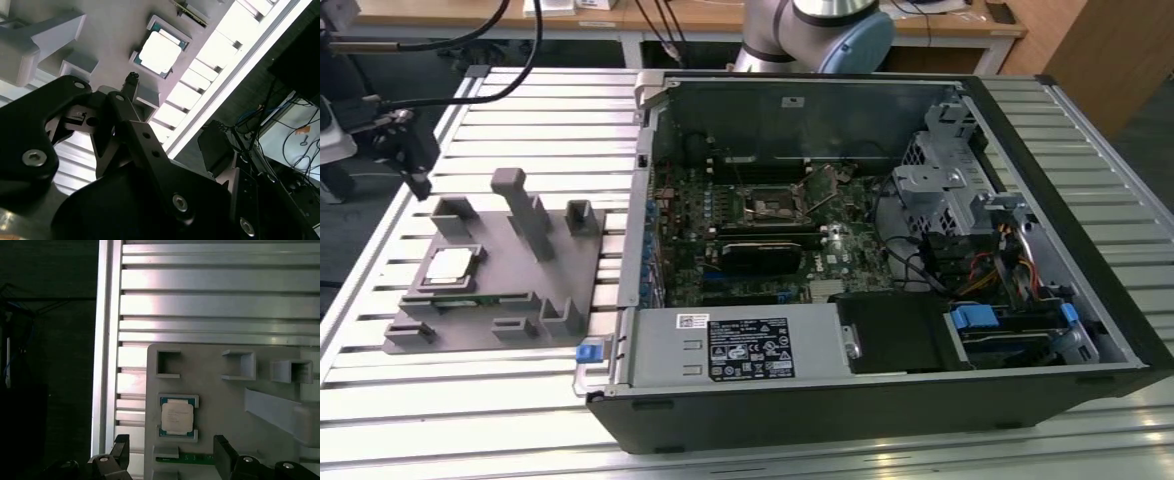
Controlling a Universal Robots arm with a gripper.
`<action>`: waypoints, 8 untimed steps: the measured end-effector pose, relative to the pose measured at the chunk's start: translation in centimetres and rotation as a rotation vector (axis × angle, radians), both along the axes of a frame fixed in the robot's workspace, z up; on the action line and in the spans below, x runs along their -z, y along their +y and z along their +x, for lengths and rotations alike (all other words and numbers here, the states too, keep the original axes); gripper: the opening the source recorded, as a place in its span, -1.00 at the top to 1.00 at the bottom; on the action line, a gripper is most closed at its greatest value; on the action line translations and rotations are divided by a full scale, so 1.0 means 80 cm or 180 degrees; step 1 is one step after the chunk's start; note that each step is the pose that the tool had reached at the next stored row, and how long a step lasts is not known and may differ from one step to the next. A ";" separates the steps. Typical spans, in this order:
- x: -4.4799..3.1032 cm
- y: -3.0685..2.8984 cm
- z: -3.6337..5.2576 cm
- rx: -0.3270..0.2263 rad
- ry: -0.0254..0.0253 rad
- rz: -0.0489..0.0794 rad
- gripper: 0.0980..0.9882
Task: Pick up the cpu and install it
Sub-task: 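Pick up the cpu and move it towards the insertion slot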
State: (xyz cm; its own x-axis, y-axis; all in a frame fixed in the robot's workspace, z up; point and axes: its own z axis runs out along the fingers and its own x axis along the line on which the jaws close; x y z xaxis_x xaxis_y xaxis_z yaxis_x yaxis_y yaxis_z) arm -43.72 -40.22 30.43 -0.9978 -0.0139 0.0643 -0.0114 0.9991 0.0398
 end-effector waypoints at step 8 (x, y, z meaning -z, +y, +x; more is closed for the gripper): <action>0.0141 -0.0040 0.000 0.0002 -0.0004 0.0055 -0.49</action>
